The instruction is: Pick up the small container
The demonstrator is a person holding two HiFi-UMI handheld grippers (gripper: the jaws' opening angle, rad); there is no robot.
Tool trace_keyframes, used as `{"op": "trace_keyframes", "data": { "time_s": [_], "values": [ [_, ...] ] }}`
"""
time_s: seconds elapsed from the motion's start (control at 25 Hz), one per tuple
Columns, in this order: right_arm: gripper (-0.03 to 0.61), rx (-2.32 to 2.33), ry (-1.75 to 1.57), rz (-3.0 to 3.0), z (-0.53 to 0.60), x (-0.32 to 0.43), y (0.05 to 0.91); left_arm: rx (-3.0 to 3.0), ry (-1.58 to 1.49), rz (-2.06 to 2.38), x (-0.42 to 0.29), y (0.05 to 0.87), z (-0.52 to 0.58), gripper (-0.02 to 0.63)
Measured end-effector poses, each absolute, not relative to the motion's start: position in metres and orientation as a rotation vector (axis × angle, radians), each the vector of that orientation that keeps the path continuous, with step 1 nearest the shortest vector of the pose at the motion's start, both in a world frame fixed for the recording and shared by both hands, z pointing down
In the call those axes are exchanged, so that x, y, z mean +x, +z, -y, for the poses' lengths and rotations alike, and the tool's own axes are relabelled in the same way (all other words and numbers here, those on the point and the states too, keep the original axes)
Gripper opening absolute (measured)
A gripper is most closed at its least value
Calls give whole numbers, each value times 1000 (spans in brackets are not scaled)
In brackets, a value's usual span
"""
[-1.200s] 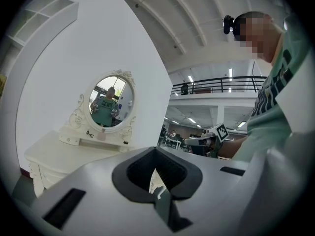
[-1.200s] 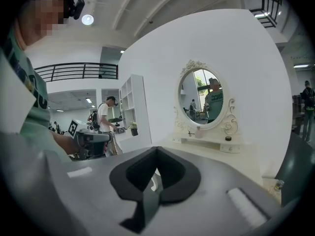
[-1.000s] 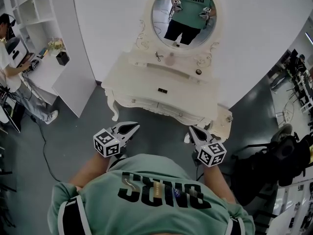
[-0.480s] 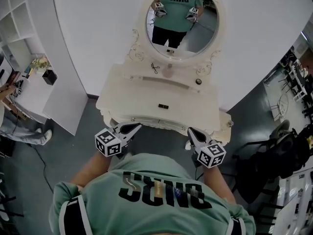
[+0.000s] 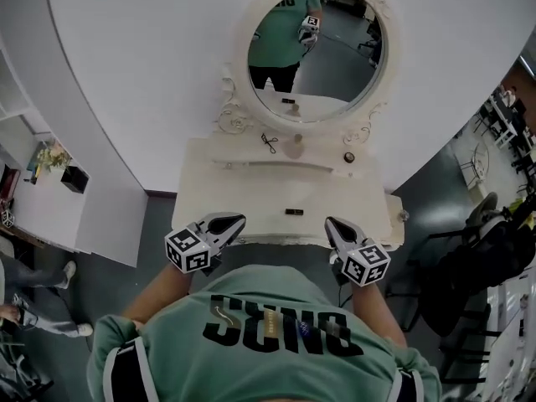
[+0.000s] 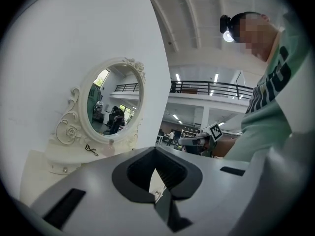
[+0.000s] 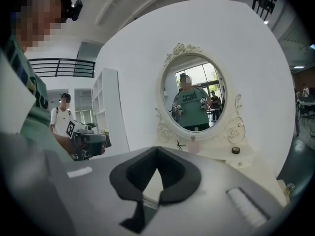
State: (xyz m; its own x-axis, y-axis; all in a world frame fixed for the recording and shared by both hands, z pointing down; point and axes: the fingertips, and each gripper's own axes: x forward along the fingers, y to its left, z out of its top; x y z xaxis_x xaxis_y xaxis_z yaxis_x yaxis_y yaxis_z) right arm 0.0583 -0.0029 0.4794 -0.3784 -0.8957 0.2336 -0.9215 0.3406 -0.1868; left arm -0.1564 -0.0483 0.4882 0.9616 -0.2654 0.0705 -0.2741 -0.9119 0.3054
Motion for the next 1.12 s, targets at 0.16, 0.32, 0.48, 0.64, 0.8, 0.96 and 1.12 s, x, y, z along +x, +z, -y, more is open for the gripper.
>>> {"op": "trace_keyframes", "data": {
  "time_s": [0.16, 0.32, 0.48, 0.64, 0.8, 0.96, 1.12],
  "values": [
    [9, 1750, 443, 2461, 35, 60, 478, 2794, 59, 335, -157, 492, 79, 3],
    [9, 1776, 451, 2441, 57, 66, 479, 2792, 72, 306, -154, 494, 101, 3],
    [9, 1773, 483, 2431, 76, 82, 486, 2778, 77, 307, -141, 497, 119, 3],
    [9, 1739, 503, 2456, 99, 107, 494, 2760, 98, 340, -118, 504, 135, 3],
    [9, 1638, 480, 2528, 129, 136, 498, 2758, 113, 427, -84, 512, 159, 3],
    [9, 1516, 468, 2608, 163, 174, 501, 2733, 76, 560, -36, 508, 193, 3],
    [9, 1412, 473, 2664, 197, 208, 504, 2704, 69, 638, 5, 506, 212, 3]
  ]
}}
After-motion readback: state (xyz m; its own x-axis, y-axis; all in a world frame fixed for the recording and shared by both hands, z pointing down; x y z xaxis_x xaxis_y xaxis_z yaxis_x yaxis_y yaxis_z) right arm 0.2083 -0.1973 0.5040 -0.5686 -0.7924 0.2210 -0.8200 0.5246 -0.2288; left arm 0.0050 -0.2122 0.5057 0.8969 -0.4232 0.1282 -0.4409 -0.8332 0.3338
